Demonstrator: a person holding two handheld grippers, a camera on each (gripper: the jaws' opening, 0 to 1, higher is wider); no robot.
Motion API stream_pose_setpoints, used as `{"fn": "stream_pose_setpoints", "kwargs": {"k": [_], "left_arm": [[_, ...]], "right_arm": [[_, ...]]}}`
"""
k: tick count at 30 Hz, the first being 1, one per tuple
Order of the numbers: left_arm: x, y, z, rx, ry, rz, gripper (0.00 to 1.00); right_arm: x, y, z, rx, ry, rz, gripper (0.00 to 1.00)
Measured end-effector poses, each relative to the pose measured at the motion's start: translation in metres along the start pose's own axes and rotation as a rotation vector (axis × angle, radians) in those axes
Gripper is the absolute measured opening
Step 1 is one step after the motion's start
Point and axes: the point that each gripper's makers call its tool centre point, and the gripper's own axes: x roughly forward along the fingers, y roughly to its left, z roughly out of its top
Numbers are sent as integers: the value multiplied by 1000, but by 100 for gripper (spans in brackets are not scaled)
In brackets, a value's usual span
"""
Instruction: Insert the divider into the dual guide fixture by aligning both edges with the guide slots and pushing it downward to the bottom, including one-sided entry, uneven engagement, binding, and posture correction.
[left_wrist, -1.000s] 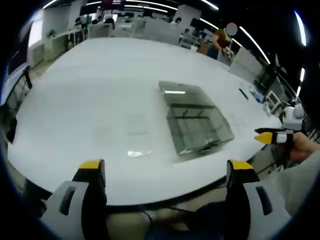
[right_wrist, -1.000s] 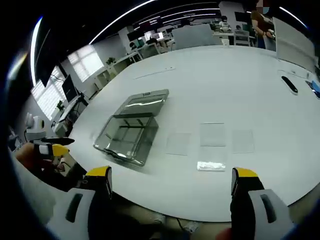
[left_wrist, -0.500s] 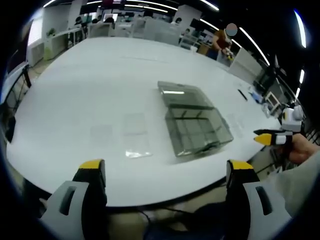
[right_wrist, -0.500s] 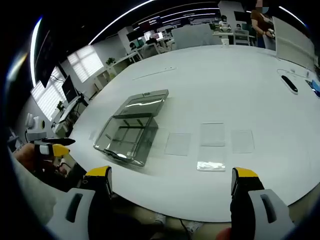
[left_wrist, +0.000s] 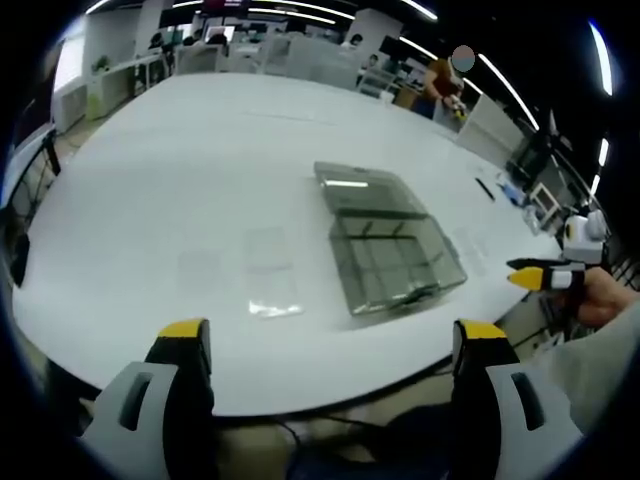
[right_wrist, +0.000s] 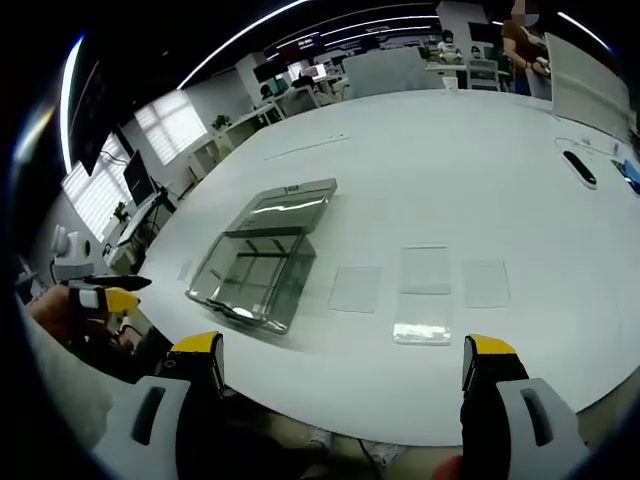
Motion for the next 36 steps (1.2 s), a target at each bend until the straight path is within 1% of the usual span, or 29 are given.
{"fn": "stream_pose_setpoints", "kwargs": {"k": [14, 16, 26, 36], "left_arm": [[2, -1, 2, -4, 2, -8, 98], [2, -1, 1, -5, 2, -9, 98], [1, -1, 1, -5, 1, -10, 98], [0, -2, -3, -8, 5, -13, 98]], "right_arm": [[1, 0, -1, 5, 5, 4, 98], [1, 0, -2, 1, 8, 4, 97], [0, 1, 0, 4, 0, 4, 97], [-2, 1, -2, -5, 2, -1, 97]]}}
